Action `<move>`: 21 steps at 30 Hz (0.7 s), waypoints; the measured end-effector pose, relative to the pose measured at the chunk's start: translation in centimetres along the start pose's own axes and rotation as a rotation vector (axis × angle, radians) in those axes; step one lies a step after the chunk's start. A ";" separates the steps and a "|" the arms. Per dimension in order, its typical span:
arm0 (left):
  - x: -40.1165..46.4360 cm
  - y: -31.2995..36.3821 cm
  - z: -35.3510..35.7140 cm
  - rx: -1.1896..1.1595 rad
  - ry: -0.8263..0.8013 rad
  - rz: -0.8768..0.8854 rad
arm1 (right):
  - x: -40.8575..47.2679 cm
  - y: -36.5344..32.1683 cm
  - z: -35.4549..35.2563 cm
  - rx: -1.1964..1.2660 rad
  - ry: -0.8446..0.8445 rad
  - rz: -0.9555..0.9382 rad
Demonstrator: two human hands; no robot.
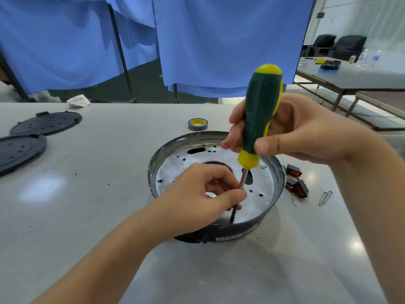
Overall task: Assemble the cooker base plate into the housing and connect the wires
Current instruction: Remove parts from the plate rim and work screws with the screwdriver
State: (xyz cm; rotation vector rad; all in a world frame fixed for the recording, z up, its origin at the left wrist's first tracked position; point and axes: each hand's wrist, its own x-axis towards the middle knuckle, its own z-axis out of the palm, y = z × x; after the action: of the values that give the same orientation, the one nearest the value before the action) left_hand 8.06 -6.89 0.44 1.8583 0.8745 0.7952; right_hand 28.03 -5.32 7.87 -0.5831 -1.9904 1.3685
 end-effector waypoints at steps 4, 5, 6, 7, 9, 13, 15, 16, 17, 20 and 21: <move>0.0 -0.1 -0.5 0.265 -0.152 -0.035 | 0.1 -1.1 1.2 -0.156 0.100 0.033; 0.0 -0.1 -0.4 0.349 -0.194 -0.048 | 0.2 -1.3 1.4 -0.183 0.135 0.049; 0.0 0.0 -0.3 0.412 -0.224 -0.055 | 0.3 -1.4 1.7 -0.220 0.172 0.066; 0.0 -0.1 -0.1 0.458 -0.238 -0.053 | 0.5 -1.6 1.9 -0.275 0.212 0.079; 0.1 -0.2 0.2 0.505 -0.230 -0.041 | 0.7 -1.8 2.5 -0.418 0.289 0.076; 0.1 -0.3 0.3 0.477 -0.194 -0.065 | 1.6 -1.6 4.3 -0.578 0.351 -0.011; 0.2 -0.5 0.4 0.481 -0.192 -0.057 | 1.9 -1.4 5.0 -0.626 0.384 -0.048; 0.2 -0.5 0.4 0.483 -0.192 -0.049 | 2.0 -1.2 5.3 -0.660 0.412 -0.058; 0.2 -0.6 0.5 0.479 -0.191 -0.044 | 2.0 -1.1 5.4 -0.693 0.450 -0.060; 0.2 -0.7 0.6 0.450 -0.168 -0.045 | 2.0 -0.7 5.6 -0.764 0.586 -0.046; 0.1 -0.7 0.6 0.441 -0.159 -0.047 | 1.9 -0.5 5.6 -0.768 0.626 -0.031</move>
State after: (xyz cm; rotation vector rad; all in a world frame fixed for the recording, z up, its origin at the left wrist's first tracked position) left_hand 8.44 -6.79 -0.43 2.2382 1.0471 0.4386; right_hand 22.68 -7.82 7.49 -1.1430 -1.9038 0.2674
